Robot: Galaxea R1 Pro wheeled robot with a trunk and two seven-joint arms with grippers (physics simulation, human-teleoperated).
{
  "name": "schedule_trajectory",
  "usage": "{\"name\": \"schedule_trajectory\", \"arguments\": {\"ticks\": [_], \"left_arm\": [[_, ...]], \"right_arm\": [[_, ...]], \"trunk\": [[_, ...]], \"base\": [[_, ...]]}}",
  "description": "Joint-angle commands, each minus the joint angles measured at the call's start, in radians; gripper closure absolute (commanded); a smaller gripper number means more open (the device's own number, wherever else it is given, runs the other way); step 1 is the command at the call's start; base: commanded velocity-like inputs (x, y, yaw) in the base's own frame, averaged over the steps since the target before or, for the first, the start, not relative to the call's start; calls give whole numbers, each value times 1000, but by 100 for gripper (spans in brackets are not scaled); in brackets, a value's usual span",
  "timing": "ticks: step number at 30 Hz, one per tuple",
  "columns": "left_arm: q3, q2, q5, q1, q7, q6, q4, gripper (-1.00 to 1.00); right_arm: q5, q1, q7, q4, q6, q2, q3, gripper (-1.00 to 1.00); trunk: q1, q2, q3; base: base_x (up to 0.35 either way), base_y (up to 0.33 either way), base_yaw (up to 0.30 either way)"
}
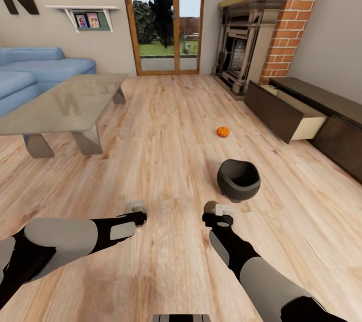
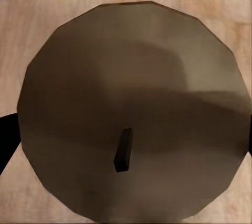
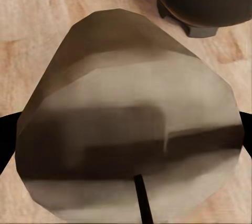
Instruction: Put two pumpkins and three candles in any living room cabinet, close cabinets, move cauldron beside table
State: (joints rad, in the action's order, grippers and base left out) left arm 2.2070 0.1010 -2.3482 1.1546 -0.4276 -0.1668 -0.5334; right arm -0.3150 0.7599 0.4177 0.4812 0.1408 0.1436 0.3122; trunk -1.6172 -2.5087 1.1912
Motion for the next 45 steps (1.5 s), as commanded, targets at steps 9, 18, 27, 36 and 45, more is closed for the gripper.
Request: {"name": "schedule_trajectory", "arguments": {"ticks": [9, 18, 27, 36, 45], "left_arm": [[7, 0, -8, 2, 0, -7, -3, 100], [7, 0, -8, 2, 1, -5, -3, 100], [7, -1, -8, 2, -2, -5, -3, 100], [7, -9, -8, 2, -3, -4, -3, 100], [7, -15, -8, 2, -4, -4, -3, 100]], "right_arm": [[-6, 1, 10, 3, -3, -1, 7, 100], [-11, 1, 10, 3, -20, -4, 4, 100], [-12, 1, 11, 3, -11, 1, 5, 100], [-15, 1, 11, 3, -6, -4, 0, 100], [-16, 1, 10, 3, -14, -5, -1, 100]], "trunk": [[0, 0, 6], [0, 0, 7], [0, 0, 7], [0, 0, 7], [0, 0, 7]], "base": [[327, 168, 69], [312, 208, 10], [312, 209, 0], [321, 147, 0], [342, 6, 0]]}}
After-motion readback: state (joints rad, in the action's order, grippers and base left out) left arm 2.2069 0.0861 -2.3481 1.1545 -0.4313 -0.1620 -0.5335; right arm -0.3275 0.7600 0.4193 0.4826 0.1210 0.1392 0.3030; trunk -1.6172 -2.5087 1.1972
